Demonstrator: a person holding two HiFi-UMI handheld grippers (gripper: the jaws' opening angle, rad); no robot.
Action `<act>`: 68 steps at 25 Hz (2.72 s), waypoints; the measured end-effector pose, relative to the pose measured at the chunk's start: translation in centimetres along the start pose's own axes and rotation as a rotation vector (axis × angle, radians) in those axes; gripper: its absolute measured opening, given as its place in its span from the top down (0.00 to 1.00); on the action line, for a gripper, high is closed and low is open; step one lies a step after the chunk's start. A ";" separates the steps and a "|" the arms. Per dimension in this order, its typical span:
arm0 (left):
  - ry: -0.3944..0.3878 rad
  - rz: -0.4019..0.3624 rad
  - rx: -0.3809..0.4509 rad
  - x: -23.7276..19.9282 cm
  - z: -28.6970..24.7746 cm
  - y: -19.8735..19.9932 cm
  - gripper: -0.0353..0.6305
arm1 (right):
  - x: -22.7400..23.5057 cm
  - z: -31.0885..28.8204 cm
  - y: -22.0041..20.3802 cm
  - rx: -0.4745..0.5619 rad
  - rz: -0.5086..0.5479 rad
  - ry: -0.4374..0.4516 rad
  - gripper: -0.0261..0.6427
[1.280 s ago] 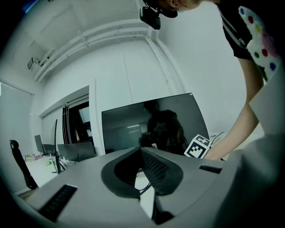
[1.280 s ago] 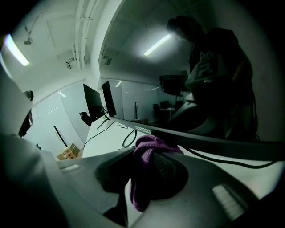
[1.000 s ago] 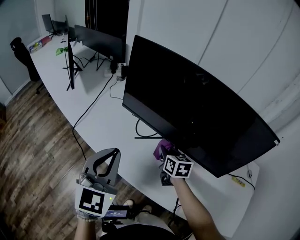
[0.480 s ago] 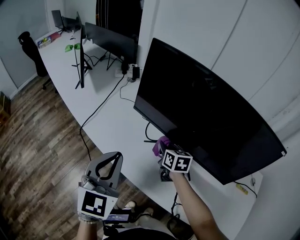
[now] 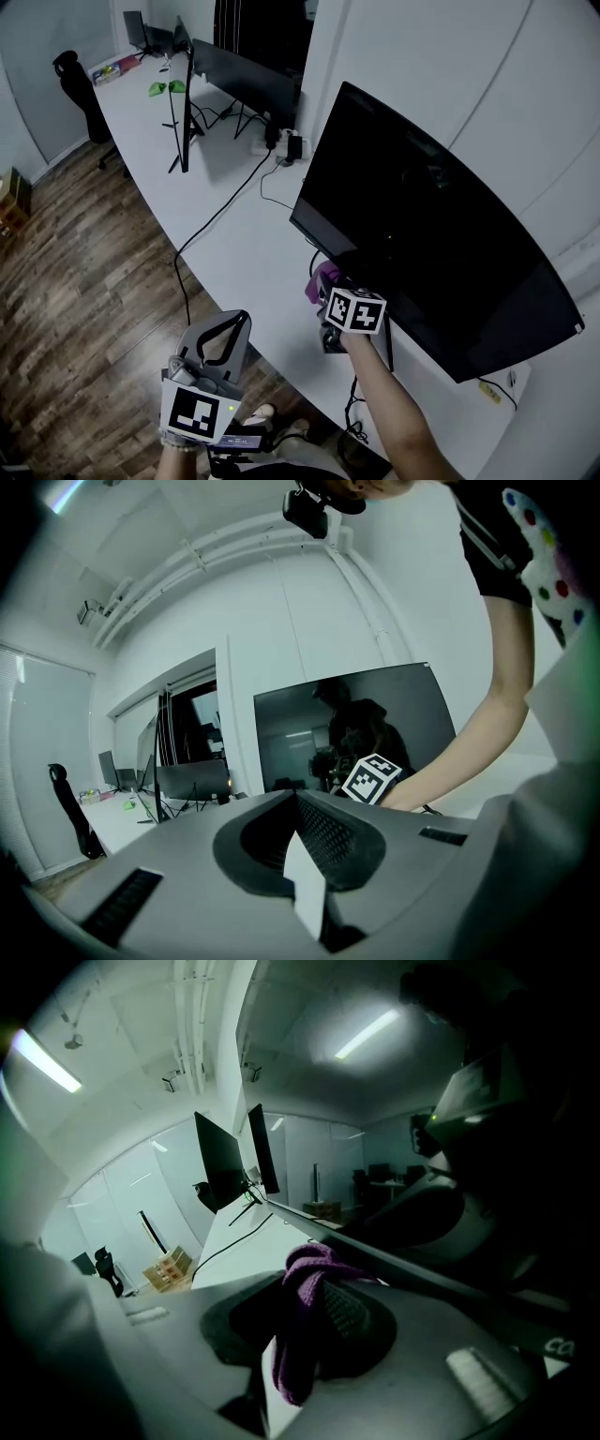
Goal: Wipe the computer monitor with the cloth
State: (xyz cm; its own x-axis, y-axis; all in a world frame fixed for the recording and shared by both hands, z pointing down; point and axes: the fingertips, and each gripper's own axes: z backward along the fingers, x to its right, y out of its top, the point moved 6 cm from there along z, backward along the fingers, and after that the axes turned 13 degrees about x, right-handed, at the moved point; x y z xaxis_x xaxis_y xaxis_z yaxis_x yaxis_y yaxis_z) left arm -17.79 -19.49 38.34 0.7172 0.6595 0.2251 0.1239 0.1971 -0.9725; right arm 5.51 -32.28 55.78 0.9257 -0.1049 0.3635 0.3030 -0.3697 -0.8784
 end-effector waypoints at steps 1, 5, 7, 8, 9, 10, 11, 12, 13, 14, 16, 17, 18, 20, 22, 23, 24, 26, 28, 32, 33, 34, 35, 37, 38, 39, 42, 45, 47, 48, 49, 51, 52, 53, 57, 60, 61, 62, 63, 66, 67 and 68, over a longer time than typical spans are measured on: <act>0.003 0.000 -0.002 -0.2 0.1 -0.1 0.94 | -0.3 -0.5 0.1 -0.002 0.003 0.002 0.83; 0.021 0.002 -0.006 -0.9 0.6 -0.4 0.94 | -1.2 -2.2 0.3 -0.012 0.013 0.020 0.83; 0.032 0.001 -0.012 -1.2 0.7 -0.7 0.94 | -1.7 -3.1 0.5 -0.018 0.027 0.033 0.83; 0.036 0.003 -0.015 -1.5 0.8 -0.8 0.94 | -2.1 -3.6 0.6 -0.020 0.031 0.038 0.83; 0.039 0.006 -0.016 -1.7 0.9 -0.9 0.94 | -2.4 -4.1 0.7 -0.022 0.034 0.043 0.83; 0.041 0.008 -0.018 -1.8 1.0 -1.0 0.94 | -2.6 -4.6 0.8 -0.025 0.038 0.049 0.83; 0.042 0.010 -0.019 -2.0 1.0 -1.1 0.94 | -2.9 -5.1 0.9 -0.029 0.044 0.056 0.83; 0.044 0.011 -0.021 -2.1 1.1 -1.2 0.94 | -3.1 -5.5 0.9 -0.034 0.051 0.063 0.83; 0.045 0.013 -0.022 -2.2 1.1 -1.3 0.94 | -3.3 -5.9 0.9 -0.040 0.060 0.067 0.83; 0.047 0.014 -0.024 -2.3 1.1 -1.4 0.94 | -3.6 -6.3 1.0 -0.046 0.068 0.071 0.83; 0.048 0.014 -0.026 -2.5 1.1 -1.6 0.94 | -4.2 -7.1 1.2 -0.052 0.074 0.082 0.83; 0.049 0.016 -0.026 -2.6 1.1 -1.6 0.94 | -4.4 -7.4 1.2 -0.055 0.076 0.082 0.83; 0.052 0.020 -0.027 -2.7 1.2 -1.7 0.94 | -4.6 -7.7 1.3 -0.058 0.079 0.078 0.83; 0.058 0.025 -0.030 -2.9 1.1 -2.0 0.94 | -5.1 -8.4 1.4 -0.057 0.084 0.084 0.83; 0.061 0.023 -0.033 -3.2 1.0 -2.3 0.94 | -5.5 -9.2 1.4 -0.061 0.087 0.092 0.83; 0.062 0.020 -0.034 -3.3 0.9 -2.4 0.94 | -5.7 -9.6 1.4 -0.064 0.089 0.088 0.83; 0.062 0.017 -0.036 -3.4 0.9 -2.5 0.94 | -5.8 -9.8 1.6 -0.068 0.092 0.082 0.83; 0.064 0.016 -0.039 -3.6 0.8 -2.6 0.94 | -6.2 -10.3 1.8 -0.073 0.097 0.075 0.83; 0.069 0.018 -0.037 -3.9 0.8 -2.7 0.94 | -6.6 -11.0 1.9 -0.074 0.101 0.080 0.83; 0.078 0.021 -0.040 -4.1 1.0 -3.0 0.94 | -7.3 -12.1 2.1 -0.077 0.104 0.091 0.83; 0.081 0.022 -0.043 -4.2 1.1 -3.1 0.94 | -7.5 -12.3 2.1 -0.077 0.102 0.094 0.83; 0.083 0.022 -0.046 -4.2 1.2 -3.1 0.94 | -7.7 -12.5 2.2 -0.076 0.099 0.098 0.83; 0.085 0.022 -0.049 -4.3 1.3 -3.1 0.94 | -7.9 -12.7 2.3 -0.075 0.096 0.101 0.83; 0.088 0.021 -0.054 -4.3 1.5 -3.1 0.94 | -8.3 -13.0 2.5 -0.074 0.092 0.108 0.83; 0.090 0.020 -0.055 -4.3 1.6 -3.1 0.94 | -8.5 -13.2 2.6 -0.072 0.090 0.111 0.83; 0.092 0.019 -0.055 -4.4 1.7 -3.1 0.94 | -8.8 -13.3 2.8 -0.067 0.085 0.113 0.83; 0.096 0.015 -0.054 -4.4 2.0 -3.1 0.94 | -9.5 -13.6 3.5 -0.035 0.052 0.117 0.83; 0.096 0.015 -0.056 -4.4 2.1 -3.1 0.94 | -9.7 -13.7 4.5 -0.001 0.000 0.108 0.83; 0.094 0.019 -0.050 -4.4 2.0 -3.1 0.94 | -9.7 -13.5 5.1 0.016 -0.023 0.106 0.83; 0.093 0.019 -0.046 -4.4 2.0 -3.0 0.94 | -9.7 -13.4 5.4 0.026 -0.036 0.108 0.83; 0.091 0.019 -0.041 -4.4 1.9 -2.9 0.94 | -9.8 -13.2 5.8 0.038 -0.052 0.110 0.83; 0.087 0.018 -0.033 -4.3 1.7 -2.6 0.94 | -10.0 -12.8 6.7 0.063 -0.080 0.114 0.83; 0.083 0.017 -0.030 -4.3 1.7 -2.5 0.94 | -10.1 -12.5 7.2 0.073 -0.090 0.116 0.83; 0.080 0.016 -0.028 -4.1 1.6 -2.4 0.94 | -10.2 -12.3 7.6 0.083 -0.097 0.119 0.83; 0.068 0.014 -0.014 -3.8 1.2 -1.8 0.94 | -10.4 -11.5 9.3 0.117 -0.113 0.129 0.83; 0.062 0.008 -0.006 -3.7 1.0 -1.5 0.94 | -10.5 -11.1 10.7 0.142 -0.122 0.137 0.83; 0.062 0.007 -0.003 -3.6 0.9 -1.4 0.94 | -10.5 -11.0 11.2 0.151 -0.126 0.140 0.83; 0.062 0.007 -0.001 -3.6 0.9 -1.2 0.94 | -10.6 -10.9 11.6 0.160 -0.130 0.143 0.83; 0.061 0.006 0.000 -3.6 0.9 -1.1 0.94 | -10.7 -10.7 12.1 0.168 -0.135 0.146 0.83; 0.050 -0.004 0.002 -3.4 0.7 -0.8 0.94 | -11.0 -10.3 13.7 0.198 -0.149 0.155 0.83; 0.043 -0.009 0.003 -3.3 0.6 -0.6 0.94 | -11.0 -10.1 14.2 0.208 -0.155 0.157 0.83; 0.038 -0.014 0.004 -3.3 0.6 -0.5 0.94 | -11.1 -10.0 14.7 0.220 -0.162 0.158 0.83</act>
State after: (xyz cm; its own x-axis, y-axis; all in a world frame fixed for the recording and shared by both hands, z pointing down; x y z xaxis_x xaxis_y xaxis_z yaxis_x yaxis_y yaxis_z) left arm -20.58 -21.34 38.14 0.7408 0.6290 0.2358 0.1309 0.2091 -0.9691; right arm -2.54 -45.75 41.93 0.8202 -0.2091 0.5325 0.5010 -0.1869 -0.8450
